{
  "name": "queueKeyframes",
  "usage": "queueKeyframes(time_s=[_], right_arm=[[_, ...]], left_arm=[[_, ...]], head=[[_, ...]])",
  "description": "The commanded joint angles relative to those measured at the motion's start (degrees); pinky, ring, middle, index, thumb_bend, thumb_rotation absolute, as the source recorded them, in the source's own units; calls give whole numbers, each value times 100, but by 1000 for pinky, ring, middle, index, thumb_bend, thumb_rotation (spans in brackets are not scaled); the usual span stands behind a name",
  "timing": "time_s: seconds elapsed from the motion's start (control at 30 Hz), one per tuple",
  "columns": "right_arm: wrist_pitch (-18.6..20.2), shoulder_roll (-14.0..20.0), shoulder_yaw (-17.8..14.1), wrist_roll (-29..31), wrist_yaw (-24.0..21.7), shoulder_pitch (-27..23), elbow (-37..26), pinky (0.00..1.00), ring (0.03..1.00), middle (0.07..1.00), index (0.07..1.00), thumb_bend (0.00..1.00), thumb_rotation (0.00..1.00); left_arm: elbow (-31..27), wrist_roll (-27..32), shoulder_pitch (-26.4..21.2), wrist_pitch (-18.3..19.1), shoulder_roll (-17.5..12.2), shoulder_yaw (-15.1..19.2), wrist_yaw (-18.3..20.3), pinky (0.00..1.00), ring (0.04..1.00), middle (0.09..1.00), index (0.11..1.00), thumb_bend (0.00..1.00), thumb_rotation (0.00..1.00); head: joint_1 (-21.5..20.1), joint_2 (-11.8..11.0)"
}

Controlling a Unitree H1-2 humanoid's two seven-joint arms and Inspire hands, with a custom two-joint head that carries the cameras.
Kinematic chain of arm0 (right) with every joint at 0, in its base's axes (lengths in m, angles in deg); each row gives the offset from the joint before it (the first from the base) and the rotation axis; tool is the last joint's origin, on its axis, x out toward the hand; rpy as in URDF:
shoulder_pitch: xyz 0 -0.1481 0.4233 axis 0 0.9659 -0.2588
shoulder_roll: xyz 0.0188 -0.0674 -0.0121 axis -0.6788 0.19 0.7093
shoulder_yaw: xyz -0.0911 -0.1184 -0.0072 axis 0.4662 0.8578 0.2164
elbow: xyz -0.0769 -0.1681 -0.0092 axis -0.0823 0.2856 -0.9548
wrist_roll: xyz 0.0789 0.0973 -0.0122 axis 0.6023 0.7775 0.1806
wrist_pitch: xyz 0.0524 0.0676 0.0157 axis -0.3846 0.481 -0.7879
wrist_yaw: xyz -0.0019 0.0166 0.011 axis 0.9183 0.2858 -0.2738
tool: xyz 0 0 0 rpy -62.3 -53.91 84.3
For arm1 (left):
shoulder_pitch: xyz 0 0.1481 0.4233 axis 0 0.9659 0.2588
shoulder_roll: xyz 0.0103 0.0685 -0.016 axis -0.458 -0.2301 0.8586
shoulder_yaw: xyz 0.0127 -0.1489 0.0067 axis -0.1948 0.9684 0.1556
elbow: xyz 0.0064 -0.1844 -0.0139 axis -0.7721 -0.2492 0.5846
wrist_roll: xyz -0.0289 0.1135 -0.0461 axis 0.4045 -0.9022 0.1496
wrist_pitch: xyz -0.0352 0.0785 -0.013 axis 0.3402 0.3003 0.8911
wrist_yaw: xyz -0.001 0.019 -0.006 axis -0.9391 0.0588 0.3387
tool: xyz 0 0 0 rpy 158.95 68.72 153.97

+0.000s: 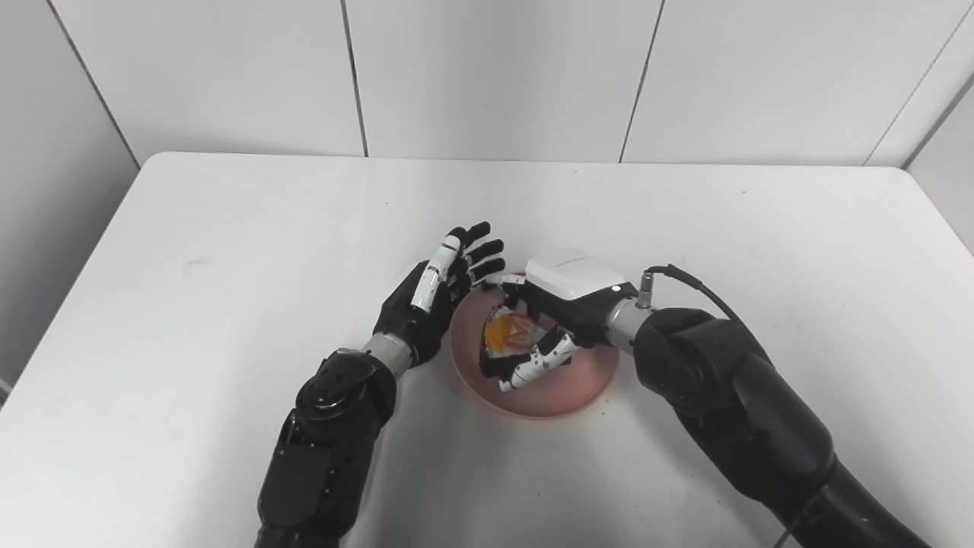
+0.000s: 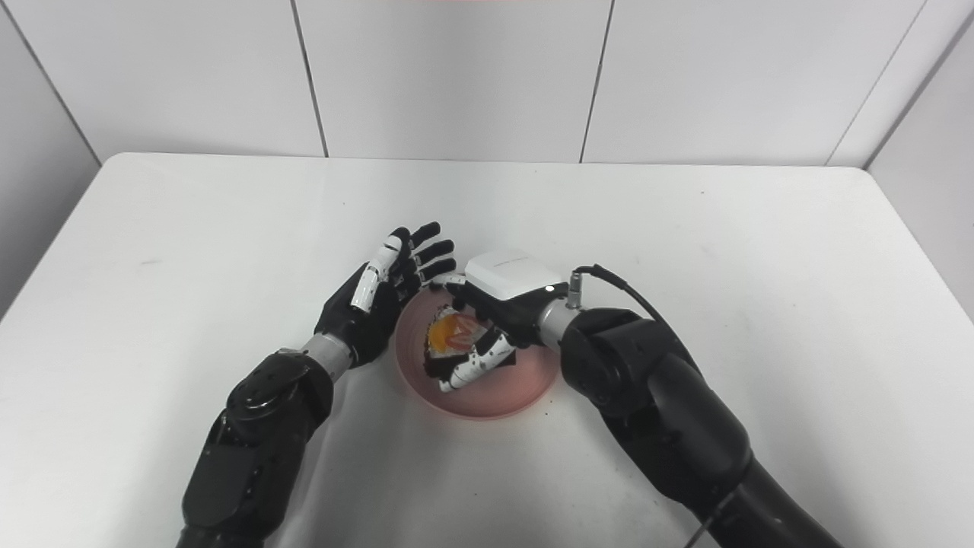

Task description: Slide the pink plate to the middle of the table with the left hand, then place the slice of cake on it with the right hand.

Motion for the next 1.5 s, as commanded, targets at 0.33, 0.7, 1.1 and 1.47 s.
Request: queueKeyframes(time_s=[0.33, 0.7, 1.1, 1.47], right_arm=[[23, -10, -435, -396, -555, -358, -875, 585, 765, 897, 959, 984, 679], [-1475, -235, -1739, 1334, 2063, 652, 5, 658, 792, 852, 909, 959, 731], [-2340, -1313, -2954, 3768, 3824, 1807, 655, 974, 993, 997, 999, 946, 999], [-2620, -1849, -3184, 4704, 4401, 2314, 1060, 1000, 1000, 1000, 1000, 701, 1000]], left_arm=[[72, -71, 114, 223, -32, 8, -39, 888, 900, 913, 915, 343, 1000], [27, 35, 176, 217, -73, 72, 58, 910, 921, 926, 922, 363, 1000], [-263, -400, 546, -736, -79, 109, -192, 914, 919, 938, 939, 382, 1000], [-630, -1142, 1134, -1831, -45, 31, -660, 924, 930, 951, 956, 423, 1000]], head=[[-93, -68], [-144, -102], [-217, -211], [-176, -292]])
